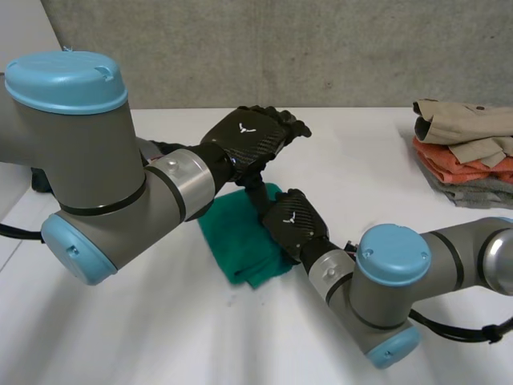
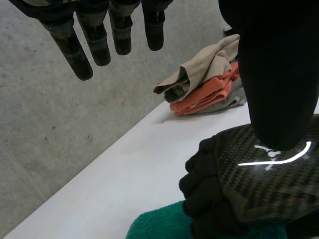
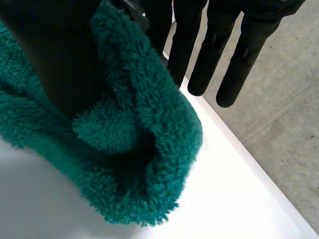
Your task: Fold the laundry.
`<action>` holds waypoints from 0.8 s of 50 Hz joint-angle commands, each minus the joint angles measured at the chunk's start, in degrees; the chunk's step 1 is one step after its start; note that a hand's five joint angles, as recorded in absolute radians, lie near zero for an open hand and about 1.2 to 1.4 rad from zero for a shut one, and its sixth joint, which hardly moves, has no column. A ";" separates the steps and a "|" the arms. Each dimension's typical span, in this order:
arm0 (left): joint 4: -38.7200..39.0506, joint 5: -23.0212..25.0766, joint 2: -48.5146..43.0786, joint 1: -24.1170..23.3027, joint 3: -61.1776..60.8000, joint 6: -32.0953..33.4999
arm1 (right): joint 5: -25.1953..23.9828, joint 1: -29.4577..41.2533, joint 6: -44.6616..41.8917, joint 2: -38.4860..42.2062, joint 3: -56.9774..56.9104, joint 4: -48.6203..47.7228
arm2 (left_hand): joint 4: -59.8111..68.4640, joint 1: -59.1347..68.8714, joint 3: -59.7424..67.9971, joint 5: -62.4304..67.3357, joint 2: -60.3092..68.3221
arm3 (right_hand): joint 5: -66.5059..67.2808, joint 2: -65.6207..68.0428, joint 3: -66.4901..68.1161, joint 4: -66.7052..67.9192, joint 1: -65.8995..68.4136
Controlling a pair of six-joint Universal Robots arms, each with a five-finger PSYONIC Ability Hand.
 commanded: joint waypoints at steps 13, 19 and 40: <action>0.01 0.10 0.27 1.71 -2.28 0.15 | -0.88 -0.25 -0.55 -0.81 -1.60 9.04 | 2.80 2.93 2.98 3.09 3.04 | -20.75 -21.97 -21.94 -22.04 -21.38; 0.01 0.18 0.27 1.89 -2.63 0.15 | -3.52 -0.25 -1.34 -3.27 -0.10 9.48 | 2.80 2.93 2.98 3.09 3.04 | -20.92 -22.14 -22.11 -22.21 -21.54; 0.10 0.45 0.00 2.07 -2.55 -0.03 | -3.53 -0.16 -5.12 2.35 -4.76 9.13 | 2.80 2.93 2.98 3.09 3.04 | -15.20 -16.42 -16.39 -16.49 -15.83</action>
